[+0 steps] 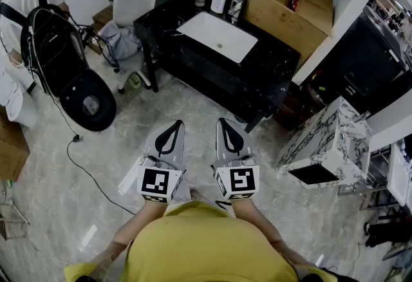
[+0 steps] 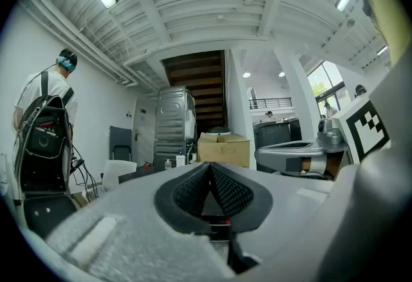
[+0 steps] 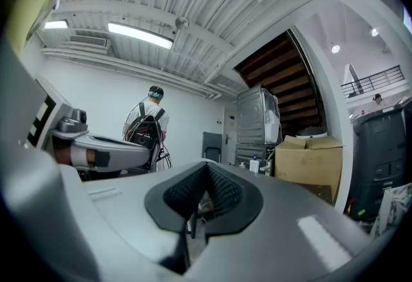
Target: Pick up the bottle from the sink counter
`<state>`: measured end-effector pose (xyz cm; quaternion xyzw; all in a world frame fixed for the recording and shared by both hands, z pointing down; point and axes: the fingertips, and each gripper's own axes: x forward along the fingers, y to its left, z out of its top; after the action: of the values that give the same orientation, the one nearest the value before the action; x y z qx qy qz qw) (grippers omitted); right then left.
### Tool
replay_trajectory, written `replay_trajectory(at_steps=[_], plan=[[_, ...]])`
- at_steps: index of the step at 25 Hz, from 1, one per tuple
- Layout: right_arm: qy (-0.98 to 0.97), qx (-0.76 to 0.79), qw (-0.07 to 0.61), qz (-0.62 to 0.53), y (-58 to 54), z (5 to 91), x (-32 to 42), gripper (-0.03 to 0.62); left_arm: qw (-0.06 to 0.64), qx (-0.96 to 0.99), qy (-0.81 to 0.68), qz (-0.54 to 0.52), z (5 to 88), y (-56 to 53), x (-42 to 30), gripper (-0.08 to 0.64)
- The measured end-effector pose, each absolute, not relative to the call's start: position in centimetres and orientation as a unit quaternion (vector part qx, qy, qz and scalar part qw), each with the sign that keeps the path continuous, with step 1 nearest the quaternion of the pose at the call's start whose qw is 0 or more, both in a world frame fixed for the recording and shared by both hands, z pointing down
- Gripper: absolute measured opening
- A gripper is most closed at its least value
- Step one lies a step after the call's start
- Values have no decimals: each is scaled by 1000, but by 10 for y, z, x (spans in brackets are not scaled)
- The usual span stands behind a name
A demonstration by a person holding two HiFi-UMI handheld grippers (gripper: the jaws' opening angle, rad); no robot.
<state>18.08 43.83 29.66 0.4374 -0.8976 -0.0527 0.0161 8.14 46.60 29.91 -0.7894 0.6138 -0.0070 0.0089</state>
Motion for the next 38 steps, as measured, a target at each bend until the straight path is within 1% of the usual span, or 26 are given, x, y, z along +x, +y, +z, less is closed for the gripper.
replay_trajectory(at_steps=[6, 11, 17, 20, 24, 27, 29, 31, 33, 36, 38], plan=[[-900, 433, 5, -45, 422, 297, 177, 0, 9, -789, 614, -7, 298, 449, 81, 6], [-899, 434, 9, -52, 394, 303, 169, 0, 4, -790, 613, -3, 310, 418, 73, 6], [-899, 434, 17, -55, 329, 311, 144, 0, 5, -796, 605, 5, 315, 349, 50, 6], [-899, 435, 15, -50, 285, 314, 125, 0, 16, -798, 602, 5, 312, 306, 32, 6], [-897, 439, 17, -47, 230, 315, 97, 0, 14, -809, 587, 8, 314, 252, 10, 8], [-896, 441, 18, -49, 191, 313, 78, 0, 5, -814, 580, 7, 318, 212, -8, 49], [-894, 446, 19, -44, 169, 316, 67, 0, 3, -817, 576, 5, 320, 189, -19, 57], [-891, 452, 21, -35, 150, 322, 59, 0, 0, -821, 571, 3, 322, 169, -29, 97], [-888, 457, 24, -31, 136, 327, 51, 0, -5, -826, 564, 3, 325, 151, -37, 106], [-886, 462, 30, -36, 119, 329, 44, 0, -12, -831, 556, 1, 330, 131, -44, 146], [-884, 466, 32, -36, 109, 330, 41, 0, -16, -834, 552, 2, 331, 121, -47, 155]])
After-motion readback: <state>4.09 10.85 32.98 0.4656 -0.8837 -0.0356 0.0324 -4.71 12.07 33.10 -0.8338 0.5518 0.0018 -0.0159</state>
